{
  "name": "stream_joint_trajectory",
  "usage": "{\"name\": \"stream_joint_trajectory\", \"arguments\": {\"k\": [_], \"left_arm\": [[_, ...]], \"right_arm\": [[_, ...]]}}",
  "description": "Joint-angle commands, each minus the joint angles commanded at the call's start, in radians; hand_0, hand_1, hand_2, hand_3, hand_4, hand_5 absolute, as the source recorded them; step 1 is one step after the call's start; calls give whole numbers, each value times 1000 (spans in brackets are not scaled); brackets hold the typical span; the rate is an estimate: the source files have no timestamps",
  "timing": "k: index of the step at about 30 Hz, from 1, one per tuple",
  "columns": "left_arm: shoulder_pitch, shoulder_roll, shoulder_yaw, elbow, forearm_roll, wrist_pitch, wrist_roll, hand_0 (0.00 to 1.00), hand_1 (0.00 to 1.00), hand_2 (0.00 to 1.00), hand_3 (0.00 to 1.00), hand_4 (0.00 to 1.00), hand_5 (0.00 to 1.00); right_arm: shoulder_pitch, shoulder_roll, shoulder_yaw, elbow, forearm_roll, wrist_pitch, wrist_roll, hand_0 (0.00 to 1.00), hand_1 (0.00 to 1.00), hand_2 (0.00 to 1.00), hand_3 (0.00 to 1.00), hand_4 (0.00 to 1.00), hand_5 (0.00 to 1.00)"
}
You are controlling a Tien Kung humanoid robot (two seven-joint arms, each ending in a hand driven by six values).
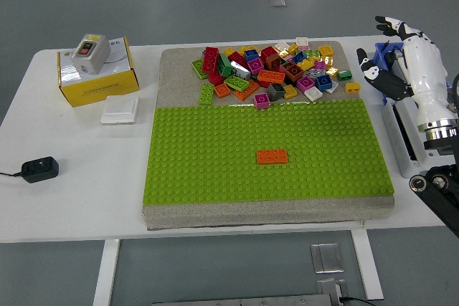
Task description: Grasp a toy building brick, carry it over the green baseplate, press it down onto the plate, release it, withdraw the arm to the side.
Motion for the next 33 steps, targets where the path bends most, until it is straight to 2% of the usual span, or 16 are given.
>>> {"name": "stream_joint_trajectory", "arguments": {"k": [15, 16, 33], "left_arm": [[-6, -4, -25, 0, 26, -2, -4, 672, 652, 606, 664, 395, 471], [-7, -4, -26, 0, 27, -3, -4, 672, 652, 606, 664, 395, 471], [-14, 14, -27, 0, 36, -3, -4, 672, 652, 606, 664, 396, 471]], "right_arm": [[-4, 6, -12, -7, 42, 0, 25, 847, 760, 772, 735, 681, 575], [-6, 7, -10, -7, 45, 0, 26, 798, 763, 770, 739, 676, 577], [-42, 3, 63, 1, 56, 0, 38, 809, 764, 771, 748, 661, 580]]}}
